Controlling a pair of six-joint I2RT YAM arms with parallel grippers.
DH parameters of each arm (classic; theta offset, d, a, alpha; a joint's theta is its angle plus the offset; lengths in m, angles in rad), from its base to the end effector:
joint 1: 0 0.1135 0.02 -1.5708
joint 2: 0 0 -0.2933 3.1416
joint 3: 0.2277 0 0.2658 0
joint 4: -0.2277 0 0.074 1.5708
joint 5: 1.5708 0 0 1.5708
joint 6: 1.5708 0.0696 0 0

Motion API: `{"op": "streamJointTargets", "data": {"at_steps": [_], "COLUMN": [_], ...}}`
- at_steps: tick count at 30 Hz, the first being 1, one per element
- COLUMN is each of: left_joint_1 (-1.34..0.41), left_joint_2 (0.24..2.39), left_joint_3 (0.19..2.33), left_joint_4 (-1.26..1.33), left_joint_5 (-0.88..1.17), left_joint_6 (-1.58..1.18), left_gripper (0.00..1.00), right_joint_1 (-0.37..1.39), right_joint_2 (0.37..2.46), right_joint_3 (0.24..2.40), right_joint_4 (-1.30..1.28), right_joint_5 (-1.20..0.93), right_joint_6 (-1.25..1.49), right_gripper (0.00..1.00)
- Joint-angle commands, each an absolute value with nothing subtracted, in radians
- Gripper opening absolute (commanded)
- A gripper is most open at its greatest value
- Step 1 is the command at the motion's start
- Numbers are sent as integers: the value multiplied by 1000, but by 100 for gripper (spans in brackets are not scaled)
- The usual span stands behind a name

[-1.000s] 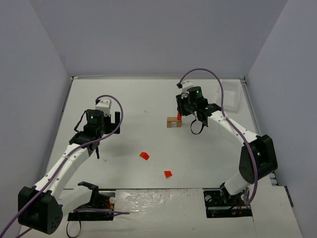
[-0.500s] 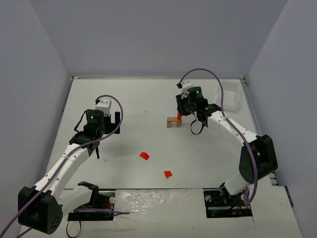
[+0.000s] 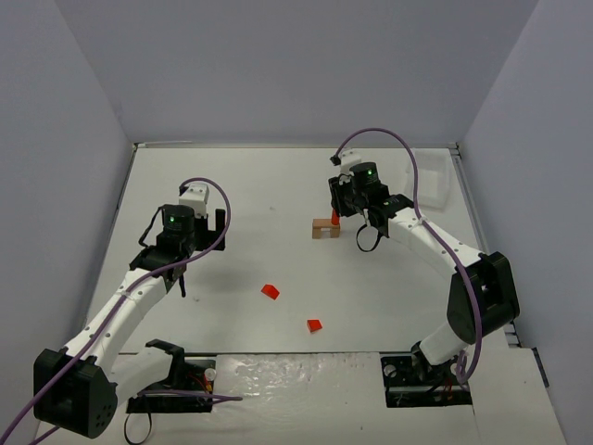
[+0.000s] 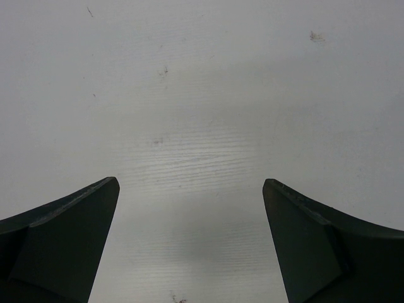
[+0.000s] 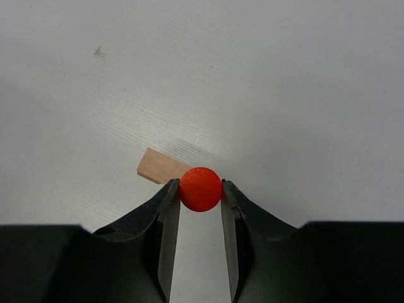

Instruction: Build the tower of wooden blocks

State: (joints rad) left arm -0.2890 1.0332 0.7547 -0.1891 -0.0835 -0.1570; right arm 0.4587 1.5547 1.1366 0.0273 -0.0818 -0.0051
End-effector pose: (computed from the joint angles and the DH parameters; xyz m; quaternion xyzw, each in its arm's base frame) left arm 0.2540 -0.0695 0.2873 0.0343 0.8505 -0.0811 0.5185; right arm 0.3641 0.1861 0.3018 -0.2129 0.8028 0.1581 0.5340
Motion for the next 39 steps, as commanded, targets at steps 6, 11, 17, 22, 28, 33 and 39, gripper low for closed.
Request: {"op": "streamJointTargets", "data": {"at_steps": [6,11,17,22,28,33,39], "left_joint_1": [-296,-296,-296,-298,-298,-298,-334], "left_joint_2": [1028,1027,1026,1026,1025,1020,1019], "left_joint_3": [764,764,764,765,765,764,777], "left_joint_4": [-133,-133,-135,-134,-135,-135,-200], "left_joint_5": [-78,-78,-78,-78,-78,-58,-8], "left_joint_6": [-141,-143,-141,-141,-140,-140,-168], "left_gripper": [97,97,97,97,97,97,97], "right_joint_1": [463,463,463,463,463,463,448], "right_joint_2": [1503,1500,1497,1494,1483,1459,1377], "right_joint_3": [1138,1140,1141,1145,1158,1182,1219], "right_joint_4": [78,77,78,78,77,73,41], "right_joint_5": [-54,-51,-54,-55,-55,-57,-61], "right_joint_6": [-11,-11,-11,-10,-6,0,26], "right_gripper": [31,31,35,45,60,68,75]}}
